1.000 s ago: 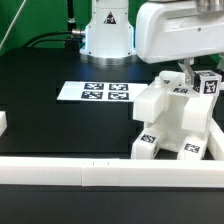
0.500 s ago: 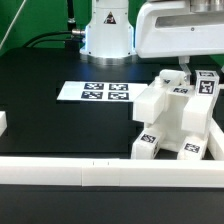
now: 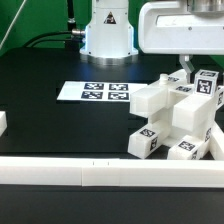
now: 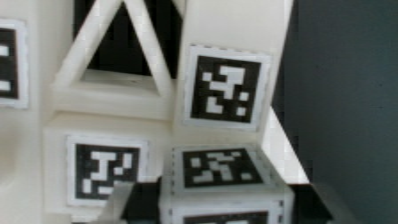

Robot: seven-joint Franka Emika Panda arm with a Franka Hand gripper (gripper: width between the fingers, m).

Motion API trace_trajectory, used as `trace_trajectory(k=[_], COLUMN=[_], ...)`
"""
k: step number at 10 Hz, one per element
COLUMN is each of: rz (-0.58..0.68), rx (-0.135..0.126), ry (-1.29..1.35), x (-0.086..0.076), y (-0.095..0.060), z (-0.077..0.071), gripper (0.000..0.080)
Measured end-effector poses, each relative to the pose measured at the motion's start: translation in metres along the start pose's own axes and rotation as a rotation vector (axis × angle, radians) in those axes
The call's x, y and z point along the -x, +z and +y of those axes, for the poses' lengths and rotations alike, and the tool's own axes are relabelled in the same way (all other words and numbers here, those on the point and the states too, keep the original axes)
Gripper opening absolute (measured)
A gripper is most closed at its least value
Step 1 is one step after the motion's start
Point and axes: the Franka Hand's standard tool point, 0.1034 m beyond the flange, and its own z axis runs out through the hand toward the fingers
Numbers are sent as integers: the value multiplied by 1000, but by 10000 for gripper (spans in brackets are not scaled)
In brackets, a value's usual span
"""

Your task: Assemble chair

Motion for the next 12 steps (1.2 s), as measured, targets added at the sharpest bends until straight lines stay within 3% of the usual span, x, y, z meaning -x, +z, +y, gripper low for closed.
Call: trace_trajectory(k=[11,12], rz=[-12,-11], rx=[-17,-17], ry=[706,697], x=[3,3], y=[1,1], z=[-5,-5], gripper=[284,377])
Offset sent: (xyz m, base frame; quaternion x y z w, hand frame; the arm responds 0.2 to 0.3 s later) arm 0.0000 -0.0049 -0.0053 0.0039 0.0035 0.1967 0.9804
